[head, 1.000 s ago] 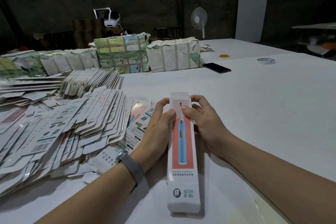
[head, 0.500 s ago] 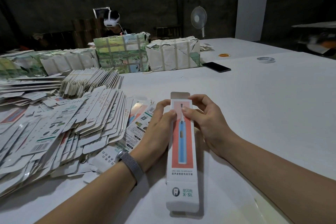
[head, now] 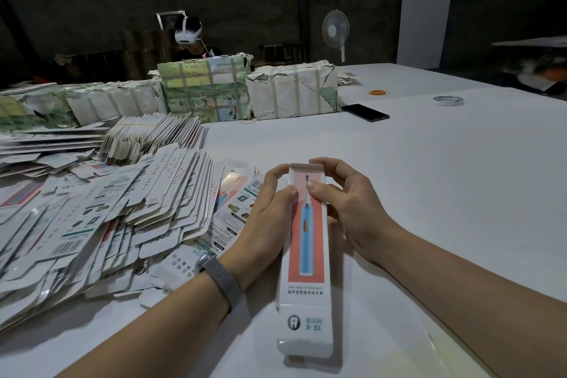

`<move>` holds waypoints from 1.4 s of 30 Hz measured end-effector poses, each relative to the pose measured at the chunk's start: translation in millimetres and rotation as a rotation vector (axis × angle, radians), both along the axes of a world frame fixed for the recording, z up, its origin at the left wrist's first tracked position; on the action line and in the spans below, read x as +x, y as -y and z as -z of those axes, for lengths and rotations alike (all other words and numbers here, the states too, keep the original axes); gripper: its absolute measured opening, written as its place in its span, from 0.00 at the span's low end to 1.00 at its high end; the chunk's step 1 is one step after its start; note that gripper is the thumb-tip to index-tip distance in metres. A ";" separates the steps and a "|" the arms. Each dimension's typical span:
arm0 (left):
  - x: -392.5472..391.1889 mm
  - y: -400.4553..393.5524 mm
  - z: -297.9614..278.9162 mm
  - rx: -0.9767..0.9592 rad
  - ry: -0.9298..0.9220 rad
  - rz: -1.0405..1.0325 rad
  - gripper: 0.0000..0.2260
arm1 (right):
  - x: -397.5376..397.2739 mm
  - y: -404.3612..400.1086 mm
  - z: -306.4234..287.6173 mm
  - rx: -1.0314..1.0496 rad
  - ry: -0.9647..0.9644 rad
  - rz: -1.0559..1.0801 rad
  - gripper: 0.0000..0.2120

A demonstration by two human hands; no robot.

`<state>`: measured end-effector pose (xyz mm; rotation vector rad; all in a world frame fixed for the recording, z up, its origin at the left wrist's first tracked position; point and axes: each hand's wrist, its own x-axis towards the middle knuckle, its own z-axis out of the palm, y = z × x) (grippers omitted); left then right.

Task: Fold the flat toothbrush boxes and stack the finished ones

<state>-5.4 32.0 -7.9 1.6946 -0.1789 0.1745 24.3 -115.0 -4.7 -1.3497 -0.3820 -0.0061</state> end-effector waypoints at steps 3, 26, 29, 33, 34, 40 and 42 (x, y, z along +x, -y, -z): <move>-0.1 0.4 -0.2 0.015 0.014 -0.010 0.14 | 0.0 -0.3 -0.3 -0.011 -0.020 -0.026 0.10; -5.0 2.9 0.1 0.165 0.030 0.008 0.17 | 4.9 -1.6 -2.7 -0.026 -0.143 0.095 0.09; -5.7 3.3 0.2 0.178 0.033 0.009 0.18 | 4.3 -1.0 -3.5 -0.033 -0.145 0.086 0.07; -7.0 3.2 0.3 0.195 0.021 0.036 0.18 | 3.7 1.1 -4.9 -0.059 -0.153 0.090 0.08; -7.2 3.0 -0.1 0.196 0.014 0.039 0.18 | 3.6 0.8 -5.3 -0.064 -0.152 0.099 0.08; -8.6 3.6 -1.5 0.196 -0.037 0.094 0.13 | 2.2 1.4 -6.4 -0.090 -0.143 0.118 0.09; -7.9 2.0 -1.9 0.210 -0.037 0.095 0.12 | 3.0 1.3 -6.1 -0.071 -0.137 0.122 0.09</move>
